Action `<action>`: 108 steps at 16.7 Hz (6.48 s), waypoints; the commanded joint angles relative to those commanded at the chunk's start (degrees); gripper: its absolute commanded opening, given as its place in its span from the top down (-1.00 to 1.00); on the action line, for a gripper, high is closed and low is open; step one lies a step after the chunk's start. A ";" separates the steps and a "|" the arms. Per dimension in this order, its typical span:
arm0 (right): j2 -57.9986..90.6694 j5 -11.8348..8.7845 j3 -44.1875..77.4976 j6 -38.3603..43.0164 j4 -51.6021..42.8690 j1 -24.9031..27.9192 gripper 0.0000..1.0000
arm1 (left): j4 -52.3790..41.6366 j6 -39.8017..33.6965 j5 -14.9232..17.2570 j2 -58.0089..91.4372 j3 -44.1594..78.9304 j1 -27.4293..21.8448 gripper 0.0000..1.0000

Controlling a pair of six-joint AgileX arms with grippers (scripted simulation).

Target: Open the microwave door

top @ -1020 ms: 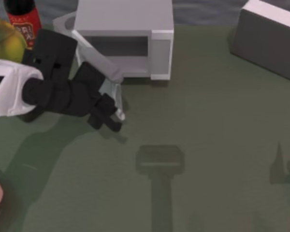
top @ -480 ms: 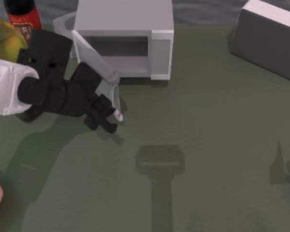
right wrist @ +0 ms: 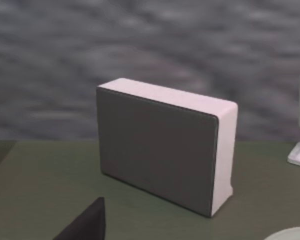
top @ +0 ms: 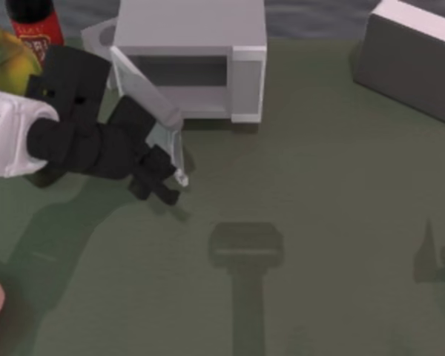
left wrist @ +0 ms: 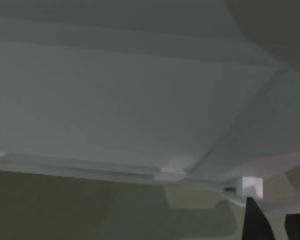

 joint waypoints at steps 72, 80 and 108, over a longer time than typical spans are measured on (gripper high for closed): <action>0.00 0.00 0.00 0.00 0.00 0.00 -1.00 | -4.05 8.96 5.77 -0.34 0.22 3.87 1.00; 0.00 0.00 0.00 0.00 0.00 0.00 -1.00 | -4.12 8.76 6.08 -0.38 -0.07 3.57 1.00; 0.00 0.00 0.00 0.00 0.00 0.00 -1.00 | -6.33 13.22 8.17 -0.16 0.74 5.62 1.00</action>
